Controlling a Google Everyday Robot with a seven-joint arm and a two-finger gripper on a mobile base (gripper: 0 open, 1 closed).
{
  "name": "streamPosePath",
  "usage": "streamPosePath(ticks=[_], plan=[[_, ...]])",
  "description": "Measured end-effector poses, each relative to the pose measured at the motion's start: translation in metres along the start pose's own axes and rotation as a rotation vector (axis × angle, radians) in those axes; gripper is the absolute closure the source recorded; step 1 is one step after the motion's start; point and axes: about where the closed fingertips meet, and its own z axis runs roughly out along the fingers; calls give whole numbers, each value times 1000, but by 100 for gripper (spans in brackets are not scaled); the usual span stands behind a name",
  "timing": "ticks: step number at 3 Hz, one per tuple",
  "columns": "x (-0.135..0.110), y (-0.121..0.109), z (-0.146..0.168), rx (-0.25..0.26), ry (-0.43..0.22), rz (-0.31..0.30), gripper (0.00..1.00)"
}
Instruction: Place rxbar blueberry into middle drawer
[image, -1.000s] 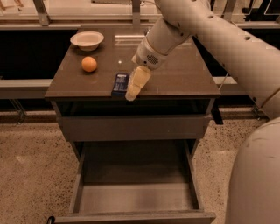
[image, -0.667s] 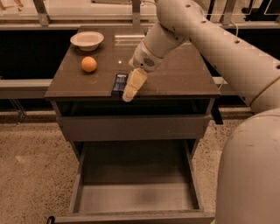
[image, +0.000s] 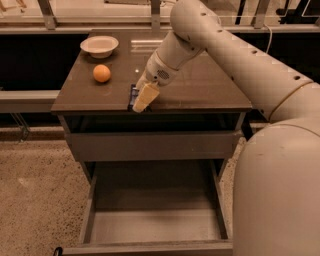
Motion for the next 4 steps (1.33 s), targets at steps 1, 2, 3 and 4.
streamPosePath(ticks=[1,2,3,4], plan=[[0,-1,8,-15,0,-8,64],[-1,-1,8,-16,-2,-11,87],[-1,-1,8,-16,-2,-11,100],[-1,-1,7,-16,-2,-11,100]])
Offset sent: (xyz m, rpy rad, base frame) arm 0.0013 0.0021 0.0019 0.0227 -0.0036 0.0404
